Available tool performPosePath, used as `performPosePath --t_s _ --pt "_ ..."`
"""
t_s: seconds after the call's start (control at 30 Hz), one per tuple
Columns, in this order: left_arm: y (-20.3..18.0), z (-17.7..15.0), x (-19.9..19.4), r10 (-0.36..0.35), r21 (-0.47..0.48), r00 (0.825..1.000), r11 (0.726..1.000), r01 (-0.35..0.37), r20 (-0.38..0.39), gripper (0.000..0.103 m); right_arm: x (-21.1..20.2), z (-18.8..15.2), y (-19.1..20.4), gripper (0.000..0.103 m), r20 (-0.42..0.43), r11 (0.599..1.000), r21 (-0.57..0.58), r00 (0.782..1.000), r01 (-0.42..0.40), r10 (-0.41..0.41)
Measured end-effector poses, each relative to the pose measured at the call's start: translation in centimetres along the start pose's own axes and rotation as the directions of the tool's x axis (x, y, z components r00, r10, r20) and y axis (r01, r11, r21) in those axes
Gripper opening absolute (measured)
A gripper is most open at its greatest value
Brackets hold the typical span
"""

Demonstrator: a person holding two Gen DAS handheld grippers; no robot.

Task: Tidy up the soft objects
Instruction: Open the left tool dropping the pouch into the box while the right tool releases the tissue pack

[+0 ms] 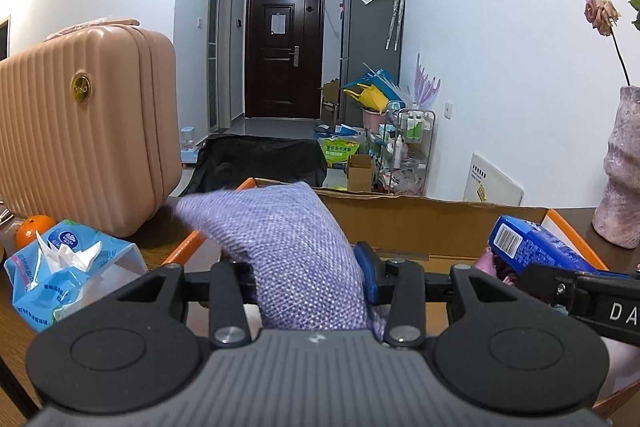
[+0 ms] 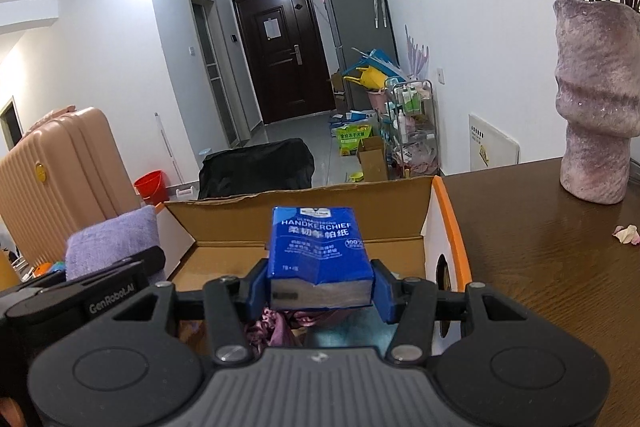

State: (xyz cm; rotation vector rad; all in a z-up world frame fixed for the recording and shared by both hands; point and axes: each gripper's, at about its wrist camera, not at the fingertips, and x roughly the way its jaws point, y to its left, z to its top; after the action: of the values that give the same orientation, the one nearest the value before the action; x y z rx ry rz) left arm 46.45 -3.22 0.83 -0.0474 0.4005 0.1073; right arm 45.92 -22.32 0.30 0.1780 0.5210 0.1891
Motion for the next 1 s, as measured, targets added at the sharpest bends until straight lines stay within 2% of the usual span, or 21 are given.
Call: performPosePath --t_s 0.1,0.2,0.27,0.3,0.33,0.37,0.4,0.47,0.7,1.0 --pt "0.1 0.0 -0.3 0.001 -0.012 1.0 1.0 -0.001 0.011 0.042 0.0 0.0 0.0 0.053 0.0 1.0 0.0 1.0 0.001 -0.001" --pt "0.1 0.1 -0.7 0.011 -0.02 0.999 1.0 -0.011 0.032 0.056 0.0 0.0 0.0 0.053 -0.001 1.0 0.001 1.0 -0.001 0.001" --pt "0.2 0.0 -0.9 0.017 -0.021 0.999 1.0 -0.017 0.042 0.065 -0.1 0.1 -0.1 0.063 0.0 1.0 0.003 1.0 0.002 -0.002" --pt "0.2 0.1 -0.9 0.023 -0.022 0.999 1.0 -0.022 0.044 0.069 -0.2 0.1 -0.1 0.074 -0.001 1.0 0.003 1.0 0.003 -0.003" --pt "0.3 0.1 -0.9 0.029 -0.027 0.998 0.999 -0.028 0.047 0.077 -0.2 0.1 -0.1 0.08 -0.001 1.0 0.004 1.0 0.0 0.0" --pt "0.3 0.1 -1.0 0.037 -0.034 0.998 0.999 -0.036 0.05 0.085 -0.3 0.1 -0.2 0.081 0.0 1.0 0.008 1.0 0.0 0.0" --pt "0.4 0.1 -1.1 0.046 -0.042 0.997 0.998 -0.044 0.056 0.088 -0.3 0.1 -0.2 0.084 0.002 1.0 0.012 1.0 0.004 -0.004" --pt "0.6 0.2 -1.3 0.066 -0.052 0.996 0.997 -0.063 0.065 0.103 -0.5 0.1 -0.2 0.093 0.013 1.0 0.012 1.0 0.012 -0.012" --pt "0.7 0.2 -1.5 0.083 -0.057 0.993 0.995 -0.078 0.084 0.103 -0.5 0.2 -0.2 0.099 0.001 1.0 0.015 1.0 0.02 -0.02" --pt "0.7 0.1 -1.5 0.086 -0.054 0.993 0.995 -0.082 0.078 0.103 -0.5 0.2 -0.2 0.102 -0.001 1.0 0.013 1.0 0.023 -0.023"
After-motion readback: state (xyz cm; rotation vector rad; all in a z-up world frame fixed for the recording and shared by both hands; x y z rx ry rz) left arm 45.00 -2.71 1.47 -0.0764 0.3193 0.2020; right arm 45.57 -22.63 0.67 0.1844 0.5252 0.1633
